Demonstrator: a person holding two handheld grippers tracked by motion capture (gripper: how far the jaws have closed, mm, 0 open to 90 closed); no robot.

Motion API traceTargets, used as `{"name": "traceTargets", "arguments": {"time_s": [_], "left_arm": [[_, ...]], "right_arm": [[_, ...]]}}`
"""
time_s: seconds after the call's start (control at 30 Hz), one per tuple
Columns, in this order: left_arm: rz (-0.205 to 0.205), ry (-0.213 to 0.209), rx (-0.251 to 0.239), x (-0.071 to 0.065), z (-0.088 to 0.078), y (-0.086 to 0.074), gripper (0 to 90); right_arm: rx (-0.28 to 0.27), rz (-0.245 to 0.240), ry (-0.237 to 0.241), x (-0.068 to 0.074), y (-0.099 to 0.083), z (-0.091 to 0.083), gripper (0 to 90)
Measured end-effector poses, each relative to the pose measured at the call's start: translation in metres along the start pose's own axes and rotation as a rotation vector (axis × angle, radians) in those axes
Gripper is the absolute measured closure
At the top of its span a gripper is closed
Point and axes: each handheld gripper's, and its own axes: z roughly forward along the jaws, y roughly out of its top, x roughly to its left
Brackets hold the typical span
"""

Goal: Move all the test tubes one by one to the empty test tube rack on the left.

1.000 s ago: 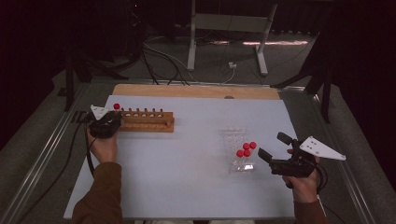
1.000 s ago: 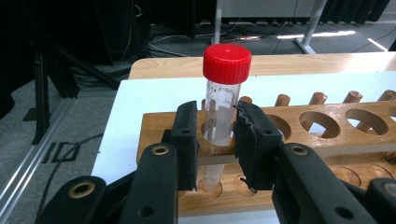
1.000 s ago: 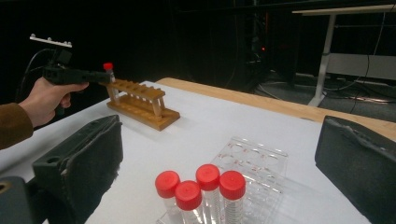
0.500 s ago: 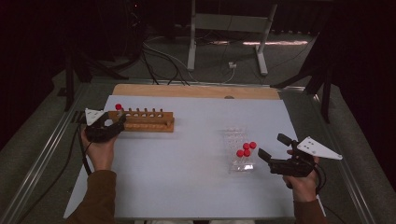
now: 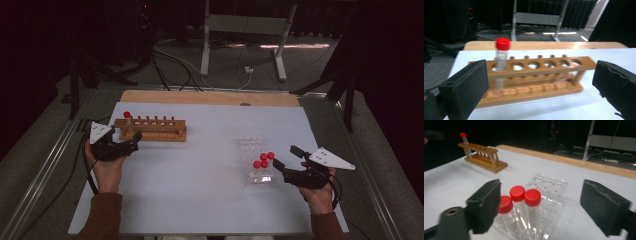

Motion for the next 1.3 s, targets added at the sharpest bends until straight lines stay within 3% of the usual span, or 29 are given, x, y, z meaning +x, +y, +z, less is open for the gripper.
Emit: {"name": "traceTargets", "arguments": {"time_s": [0.27, 0.47, 0.57, 0.67, 0.83, 1.3], "left_arm": [[0.034, -0.064, -0.016, -0.024, -0.012, -0.003, 0.8], [0.034, -0.094, -0.016, -0.033, -0.015, -0.007, 0.8], [0.033, -0.104, -0.006, -0.034, -0.014, -0.008, 0.8], [0.008, -0.116, -0.025, -0.034, -0.016, -0.007, 0.8], [0.018, -0.123, -0.025, -0.037, -0.019, -0.009, 0.9], [0.024, -0.141, -0.056, -0.040, -0.030, -0.005, 0.9]], "right_arm": [[0.055, -0.038, 0.026, -0.002, -0.013, 0.010, 51.4], [0.091, -0.069, 0.040, -0.003, -0.021, 0.018, 65.7], [0.108, -0.078, 0.045, -0.003, -0.025, 0.023, 67.6], [0.114, -0.083, 0.050, -0.003, -0.027, 0.028, 69.4], [0.116, -0.112, 0.036, 0.001, -0.030, 0.035, 73.4], [0.077, -0.118, 0.023, 0.004, -0.018, 0.026, 74.3]]}}
